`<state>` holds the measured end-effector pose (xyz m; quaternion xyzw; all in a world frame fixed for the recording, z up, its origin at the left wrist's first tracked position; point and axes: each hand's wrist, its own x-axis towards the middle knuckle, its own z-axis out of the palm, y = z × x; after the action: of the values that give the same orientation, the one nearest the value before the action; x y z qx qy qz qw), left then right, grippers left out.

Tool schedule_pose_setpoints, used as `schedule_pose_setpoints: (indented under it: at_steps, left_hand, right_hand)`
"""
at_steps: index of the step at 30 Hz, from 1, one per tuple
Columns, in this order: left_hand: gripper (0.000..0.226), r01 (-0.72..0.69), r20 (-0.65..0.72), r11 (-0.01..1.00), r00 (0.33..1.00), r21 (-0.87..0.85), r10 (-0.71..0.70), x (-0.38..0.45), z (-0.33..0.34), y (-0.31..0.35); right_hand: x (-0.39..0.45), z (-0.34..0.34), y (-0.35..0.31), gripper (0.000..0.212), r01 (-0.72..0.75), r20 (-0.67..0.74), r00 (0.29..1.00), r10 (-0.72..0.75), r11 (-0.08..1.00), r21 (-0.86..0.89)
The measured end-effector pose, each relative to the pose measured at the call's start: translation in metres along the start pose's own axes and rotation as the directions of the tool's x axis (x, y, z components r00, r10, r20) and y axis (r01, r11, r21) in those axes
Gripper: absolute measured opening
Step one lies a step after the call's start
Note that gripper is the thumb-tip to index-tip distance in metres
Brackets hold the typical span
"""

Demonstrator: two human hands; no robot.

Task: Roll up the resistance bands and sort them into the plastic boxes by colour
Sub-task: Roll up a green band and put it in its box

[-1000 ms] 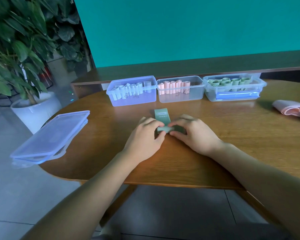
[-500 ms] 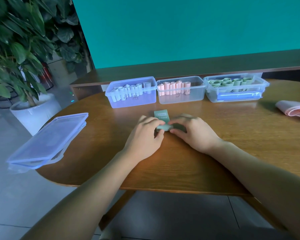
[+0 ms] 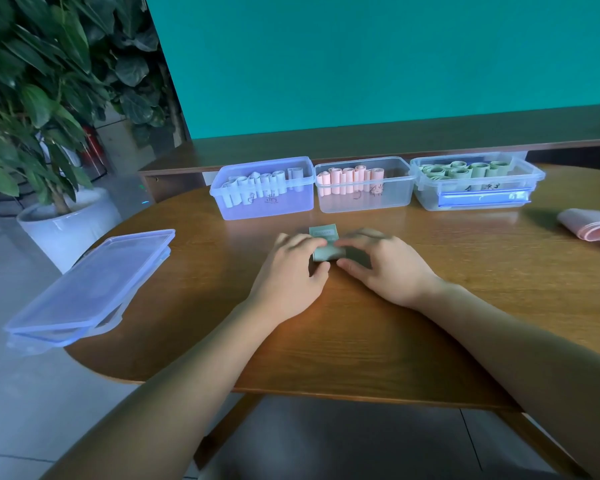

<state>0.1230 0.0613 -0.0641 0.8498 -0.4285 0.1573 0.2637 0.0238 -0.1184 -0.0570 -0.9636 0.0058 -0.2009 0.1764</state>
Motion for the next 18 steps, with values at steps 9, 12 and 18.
schedule_pose_setpoints:
  at_steps: [9, 12, 18]
  left_hand:
    - [0.028, -0.063, -0.067, 0.998, 0.996, 0.001, 0.063, 0.005, 0.001, 0.0]
    - [0.029, -0.046, -0.055, 0.999, 0.997, 0.001, 0.046, 0.008, 0.003, -0.002]
    - [0.04, 0.0, -0.01, 1.0, 1.0, 0.006, 0.0, 0.017, 0.006, -0.006]
  right_hand:
    - [0.015, 0.001, 0.006, 0.044, -0.021, 0.051, 0.998, 0.026, 0.995, -0.092]
    - [0.018, 0.003, 0.007, 0.04, 0.003, 0.025, 1.0, -0.001, 0.998, -0.061]
    - [0.024, 0.007, 0.013, 0.038, 0.02, 0.001, 1.0, -0.02, 1.0, -0.02]
